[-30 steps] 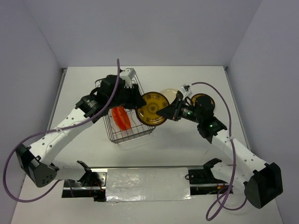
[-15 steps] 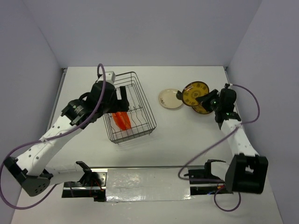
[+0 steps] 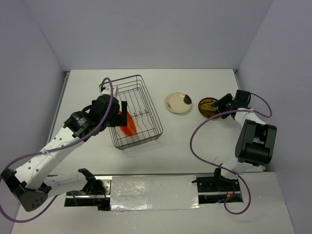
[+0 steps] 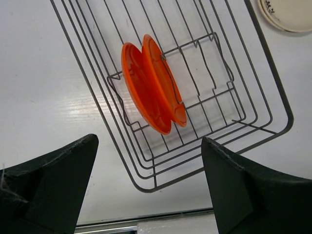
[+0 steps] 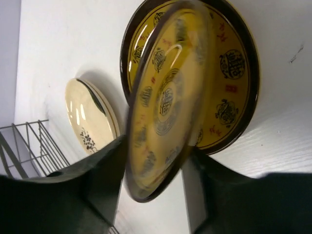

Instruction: Unload the plates from the dish rack

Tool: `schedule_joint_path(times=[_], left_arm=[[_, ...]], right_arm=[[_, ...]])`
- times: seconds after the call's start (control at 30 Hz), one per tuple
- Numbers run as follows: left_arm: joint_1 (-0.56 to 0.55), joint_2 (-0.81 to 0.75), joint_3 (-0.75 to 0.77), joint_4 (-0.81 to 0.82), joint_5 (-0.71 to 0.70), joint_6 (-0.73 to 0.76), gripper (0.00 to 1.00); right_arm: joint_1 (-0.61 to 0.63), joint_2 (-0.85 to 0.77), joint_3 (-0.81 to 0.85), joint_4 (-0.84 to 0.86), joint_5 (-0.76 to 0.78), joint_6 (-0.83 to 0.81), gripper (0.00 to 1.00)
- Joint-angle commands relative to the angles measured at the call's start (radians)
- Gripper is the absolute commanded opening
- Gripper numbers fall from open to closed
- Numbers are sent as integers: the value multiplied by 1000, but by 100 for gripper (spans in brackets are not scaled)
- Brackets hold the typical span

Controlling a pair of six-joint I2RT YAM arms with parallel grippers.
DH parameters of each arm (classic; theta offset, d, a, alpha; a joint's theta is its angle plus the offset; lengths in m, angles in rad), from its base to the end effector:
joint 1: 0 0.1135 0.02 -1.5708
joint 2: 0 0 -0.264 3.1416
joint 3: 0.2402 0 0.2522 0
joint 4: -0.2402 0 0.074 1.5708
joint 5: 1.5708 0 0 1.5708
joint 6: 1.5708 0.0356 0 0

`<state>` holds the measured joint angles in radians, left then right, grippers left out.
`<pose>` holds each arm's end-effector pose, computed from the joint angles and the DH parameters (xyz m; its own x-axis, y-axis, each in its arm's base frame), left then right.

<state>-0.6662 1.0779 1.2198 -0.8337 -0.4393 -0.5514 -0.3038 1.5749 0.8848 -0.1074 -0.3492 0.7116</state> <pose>0.1752 -0.1184 0.3724 -0.5853 -0.1430 -0.7981 -0.0056 0.9850 -0.1723 0.3121 -0.0851 0.1909 -0.4825 0.7944 -0.3691 0.4861 0.5934 0.6416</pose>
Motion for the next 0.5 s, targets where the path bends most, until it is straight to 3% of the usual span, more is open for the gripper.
schedule_joint_path(times=[0.0,0.07,0.27,0.3,0.47], left_arm=[[0,5,-14,33,-10,19,100],[0,5,-31,44,5,22,100],[0,10,-19,15,-9,-1,99],[0,10,-17,15,-9,-5,100],[0,8,-8,10,-10,-34,100]], right_arm=[[-6,-6,43,-23,35,-27,60],[-3,-13,51,-49,76,-44,66],[60,-47,121,-276,346,-122,68],[68,-49,123,-287,374,-130,74],[101,-94,102,-335,437,-123,74]])
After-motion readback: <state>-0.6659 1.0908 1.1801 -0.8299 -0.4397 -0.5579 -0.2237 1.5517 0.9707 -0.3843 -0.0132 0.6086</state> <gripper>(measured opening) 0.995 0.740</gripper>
